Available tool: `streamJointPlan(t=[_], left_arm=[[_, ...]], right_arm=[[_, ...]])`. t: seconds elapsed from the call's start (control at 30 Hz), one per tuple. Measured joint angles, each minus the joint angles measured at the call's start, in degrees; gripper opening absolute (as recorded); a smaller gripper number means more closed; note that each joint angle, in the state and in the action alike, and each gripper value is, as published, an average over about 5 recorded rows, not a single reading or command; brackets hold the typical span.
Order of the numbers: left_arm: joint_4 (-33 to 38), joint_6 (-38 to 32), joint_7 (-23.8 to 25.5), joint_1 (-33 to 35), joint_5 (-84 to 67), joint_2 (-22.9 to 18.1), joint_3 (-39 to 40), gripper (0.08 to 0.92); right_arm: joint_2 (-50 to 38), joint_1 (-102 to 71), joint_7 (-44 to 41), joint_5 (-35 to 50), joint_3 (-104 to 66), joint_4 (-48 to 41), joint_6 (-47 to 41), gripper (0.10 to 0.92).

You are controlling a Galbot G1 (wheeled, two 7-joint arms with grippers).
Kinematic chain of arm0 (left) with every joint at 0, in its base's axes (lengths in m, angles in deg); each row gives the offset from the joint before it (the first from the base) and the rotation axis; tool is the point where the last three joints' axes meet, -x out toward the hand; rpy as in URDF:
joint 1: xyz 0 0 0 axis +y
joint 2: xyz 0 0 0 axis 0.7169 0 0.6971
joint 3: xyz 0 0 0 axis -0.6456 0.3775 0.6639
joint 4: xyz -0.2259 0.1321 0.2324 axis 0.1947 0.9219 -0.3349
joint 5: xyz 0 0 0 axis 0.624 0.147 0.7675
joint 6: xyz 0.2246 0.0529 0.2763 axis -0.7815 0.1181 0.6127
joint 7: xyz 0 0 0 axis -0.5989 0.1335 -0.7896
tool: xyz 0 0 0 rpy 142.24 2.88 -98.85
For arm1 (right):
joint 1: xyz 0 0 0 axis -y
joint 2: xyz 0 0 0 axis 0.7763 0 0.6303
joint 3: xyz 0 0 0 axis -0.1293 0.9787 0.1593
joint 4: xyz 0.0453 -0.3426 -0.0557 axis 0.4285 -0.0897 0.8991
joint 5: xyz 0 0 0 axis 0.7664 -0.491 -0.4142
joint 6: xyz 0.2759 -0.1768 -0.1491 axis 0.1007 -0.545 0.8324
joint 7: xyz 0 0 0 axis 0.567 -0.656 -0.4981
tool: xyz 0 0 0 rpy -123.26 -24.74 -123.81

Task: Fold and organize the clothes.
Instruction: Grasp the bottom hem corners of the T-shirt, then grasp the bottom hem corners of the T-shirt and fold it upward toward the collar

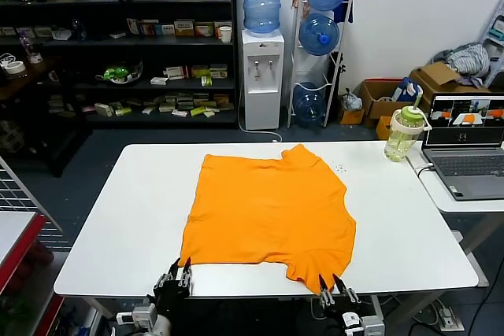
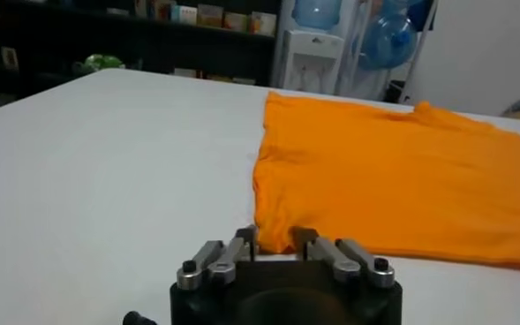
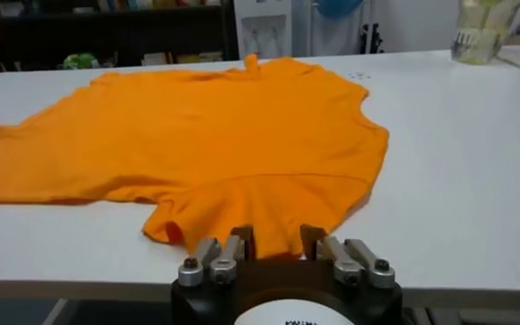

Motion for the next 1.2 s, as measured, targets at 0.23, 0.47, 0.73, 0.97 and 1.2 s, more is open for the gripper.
streamJointPlan(t=[0.23,0.47,0.73,0.97,1.2], left_arm=[[0.3,0.0,-0.4,0.1,0.0,0.0,0.4,0.111],[2.1,0.2,-1.3,1.0,-0.7,0.7,0.3,0.098],[7.9,1.2,-3.1,5.3,-3.7,3.6,-0.8,0.098],[13.2,1.4,-4.1,9.9,-5.5,5.2,-1.5,0.098],[15.1,0.2,-3.8,10.2,-6.6,5.9,-1.4,0.098]], right_arm=[[-0.4,-0.1,0.3,0.9,-0.3,0.2,0.0,0.126],[-2.0,-2.1,1.3,2.5,-1.0,2.8,0.4,0.125],[-5.5,-8.9,2.1,4.2,-2.6,8.8,1.8,0.125],[-6.4,-12.4,2.5,5.3,-2.8,12.0,3.9,0.125],[-7.5,-7.9,4.1,7.8,-2.0,11.5,4.2,0.125]])
